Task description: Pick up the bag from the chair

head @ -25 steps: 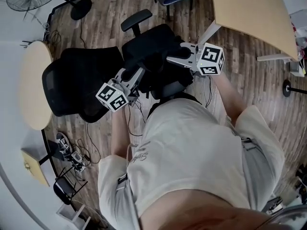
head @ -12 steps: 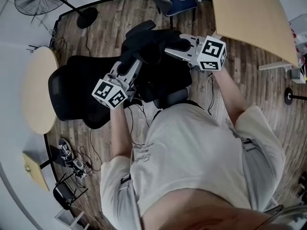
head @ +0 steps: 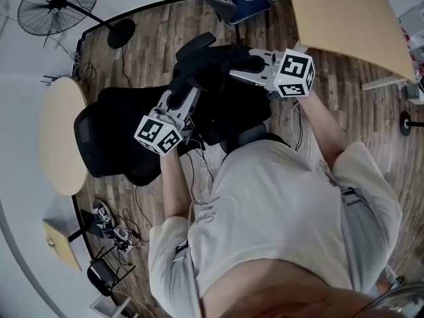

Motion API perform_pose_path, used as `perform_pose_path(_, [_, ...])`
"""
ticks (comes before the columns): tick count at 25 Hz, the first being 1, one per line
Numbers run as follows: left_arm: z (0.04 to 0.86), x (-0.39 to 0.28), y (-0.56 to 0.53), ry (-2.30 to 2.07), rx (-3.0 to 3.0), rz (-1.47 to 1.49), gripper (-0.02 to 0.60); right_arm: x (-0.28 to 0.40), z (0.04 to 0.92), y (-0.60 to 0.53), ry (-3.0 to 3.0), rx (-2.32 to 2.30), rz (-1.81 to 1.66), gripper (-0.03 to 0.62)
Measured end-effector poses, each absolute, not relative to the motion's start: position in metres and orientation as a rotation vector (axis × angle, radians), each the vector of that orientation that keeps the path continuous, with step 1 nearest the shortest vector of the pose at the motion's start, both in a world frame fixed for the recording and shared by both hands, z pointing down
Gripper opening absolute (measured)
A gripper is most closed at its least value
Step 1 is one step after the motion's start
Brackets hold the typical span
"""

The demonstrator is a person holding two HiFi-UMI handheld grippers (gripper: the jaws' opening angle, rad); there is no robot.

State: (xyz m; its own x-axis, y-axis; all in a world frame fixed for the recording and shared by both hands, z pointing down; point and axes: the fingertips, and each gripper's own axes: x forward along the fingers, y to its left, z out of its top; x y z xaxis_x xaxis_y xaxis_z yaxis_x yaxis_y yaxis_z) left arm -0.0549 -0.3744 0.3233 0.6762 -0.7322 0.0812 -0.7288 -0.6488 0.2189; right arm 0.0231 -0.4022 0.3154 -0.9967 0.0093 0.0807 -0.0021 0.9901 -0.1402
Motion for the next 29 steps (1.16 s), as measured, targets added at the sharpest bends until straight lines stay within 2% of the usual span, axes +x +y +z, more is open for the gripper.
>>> perform_pose_path(29, [0.344, -0.051, -0.375, -1.161, 2.611, 0.026, 0.055, 0.025, 0.335, -0.406, -3.023, -0.006, 0.235, 0.025])
